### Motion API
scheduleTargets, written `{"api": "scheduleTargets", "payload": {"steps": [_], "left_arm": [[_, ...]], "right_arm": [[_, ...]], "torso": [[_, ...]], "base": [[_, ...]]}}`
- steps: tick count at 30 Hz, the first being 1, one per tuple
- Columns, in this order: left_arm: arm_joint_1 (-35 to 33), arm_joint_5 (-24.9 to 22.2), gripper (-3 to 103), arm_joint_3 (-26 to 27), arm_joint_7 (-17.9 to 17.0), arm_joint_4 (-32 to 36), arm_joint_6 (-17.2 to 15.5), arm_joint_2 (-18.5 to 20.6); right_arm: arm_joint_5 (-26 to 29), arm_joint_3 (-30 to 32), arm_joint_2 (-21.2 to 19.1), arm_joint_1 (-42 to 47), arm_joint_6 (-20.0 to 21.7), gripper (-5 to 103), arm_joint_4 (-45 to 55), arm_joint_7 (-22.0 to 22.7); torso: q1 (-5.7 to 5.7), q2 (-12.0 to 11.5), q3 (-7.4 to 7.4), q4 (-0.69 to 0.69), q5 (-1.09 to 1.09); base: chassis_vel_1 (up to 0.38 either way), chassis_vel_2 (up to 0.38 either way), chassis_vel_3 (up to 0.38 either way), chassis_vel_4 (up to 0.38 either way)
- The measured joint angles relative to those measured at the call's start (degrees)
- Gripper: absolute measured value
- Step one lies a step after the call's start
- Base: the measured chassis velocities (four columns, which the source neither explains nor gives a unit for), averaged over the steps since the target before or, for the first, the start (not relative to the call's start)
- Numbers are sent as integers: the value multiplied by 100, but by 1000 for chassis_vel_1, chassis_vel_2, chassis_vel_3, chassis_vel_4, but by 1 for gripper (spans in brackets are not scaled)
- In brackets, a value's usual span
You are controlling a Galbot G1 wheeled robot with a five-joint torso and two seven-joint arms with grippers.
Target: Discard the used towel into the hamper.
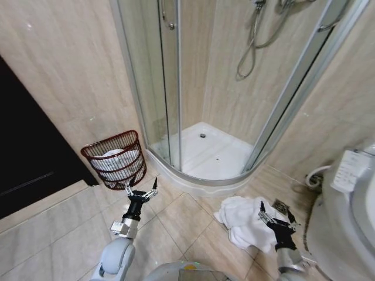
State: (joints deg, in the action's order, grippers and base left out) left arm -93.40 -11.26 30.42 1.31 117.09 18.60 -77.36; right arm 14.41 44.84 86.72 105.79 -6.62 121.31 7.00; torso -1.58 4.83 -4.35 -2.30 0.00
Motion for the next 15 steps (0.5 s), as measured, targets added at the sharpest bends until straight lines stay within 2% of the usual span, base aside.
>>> {"api": "scheduleTargets", "payload": {"steps": [10,15], "left_arm": [[24,-105,100,-11,5,-13,86,7],[-34,-161,100,69,4,3,145,4]], "right_arm": [[106,73,-23,-53,65,100,-128,-101],[475,192,-330,-328,381,100,-499,-503]], "torso": [[0,0,0,5,0],[0,0,0,-1,0]], "base": [[-95,-87,-76,-90],[-5,-7,-11,-14]]}}
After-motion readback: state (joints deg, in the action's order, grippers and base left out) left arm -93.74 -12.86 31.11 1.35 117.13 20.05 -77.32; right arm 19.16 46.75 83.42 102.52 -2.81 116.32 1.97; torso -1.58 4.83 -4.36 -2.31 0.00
